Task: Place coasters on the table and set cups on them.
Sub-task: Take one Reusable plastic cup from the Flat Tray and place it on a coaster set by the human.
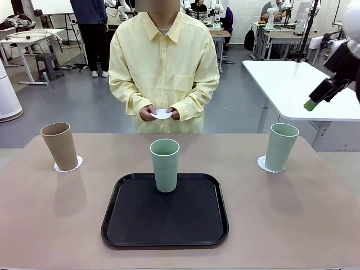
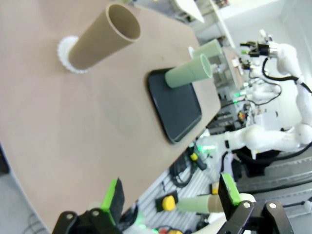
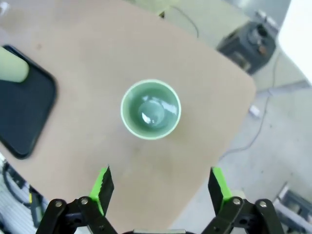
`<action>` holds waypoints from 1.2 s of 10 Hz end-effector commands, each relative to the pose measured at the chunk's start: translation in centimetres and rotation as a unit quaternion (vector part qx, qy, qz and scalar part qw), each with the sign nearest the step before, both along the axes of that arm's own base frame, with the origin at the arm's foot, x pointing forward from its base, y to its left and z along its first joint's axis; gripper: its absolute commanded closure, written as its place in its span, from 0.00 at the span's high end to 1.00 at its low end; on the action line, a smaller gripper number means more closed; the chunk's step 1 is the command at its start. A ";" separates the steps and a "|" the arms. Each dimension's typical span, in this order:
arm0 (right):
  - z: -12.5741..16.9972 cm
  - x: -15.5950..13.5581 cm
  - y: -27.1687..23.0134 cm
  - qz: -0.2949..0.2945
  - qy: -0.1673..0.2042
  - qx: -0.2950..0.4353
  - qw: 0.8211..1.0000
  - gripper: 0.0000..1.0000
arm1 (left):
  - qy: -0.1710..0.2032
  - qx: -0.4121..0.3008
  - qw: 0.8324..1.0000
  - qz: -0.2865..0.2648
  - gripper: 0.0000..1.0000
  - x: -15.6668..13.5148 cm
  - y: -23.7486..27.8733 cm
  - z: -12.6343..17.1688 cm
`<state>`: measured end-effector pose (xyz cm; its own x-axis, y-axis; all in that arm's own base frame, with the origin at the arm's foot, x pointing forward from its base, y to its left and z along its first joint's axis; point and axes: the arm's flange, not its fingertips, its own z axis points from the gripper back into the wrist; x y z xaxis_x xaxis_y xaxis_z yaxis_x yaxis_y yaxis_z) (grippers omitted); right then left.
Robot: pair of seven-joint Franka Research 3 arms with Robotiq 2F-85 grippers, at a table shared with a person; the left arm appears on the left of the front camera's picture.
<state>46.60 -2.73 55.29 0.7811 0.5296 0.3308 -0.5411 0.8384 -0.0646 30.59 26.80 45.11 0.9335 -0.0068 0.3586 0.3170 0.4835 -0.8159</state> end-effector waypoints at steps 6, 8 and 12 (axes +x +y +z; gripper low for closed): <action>0.3 -0.3 -1.1 0.017 -0.025 0.029 0.999 1.00 | 0.001 -0.010 1.000 0.008 1.00 -0.1 0.0 0.3; 0.3 -0.3 -1.1 0.017 -0.025 0.029 0.999 1.00 | 0.001 -0.010 1.000 0.008 1.00 -0.1 0.0 0.3; 0.7 -0.2 -1.0 0.010 -0.015 0.021 1.000 1.00 | 0.001 -0.010 1.000 0.008 1.00 -0.1 0.0 0.3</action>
<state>46.44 -3.71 56.01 0.7599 0.5302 0.3761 -0.5561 0.8298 -0.0464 30.58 26.81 45.11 0.9335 -0.0067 0.3585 0.3168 0.4834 -0.8160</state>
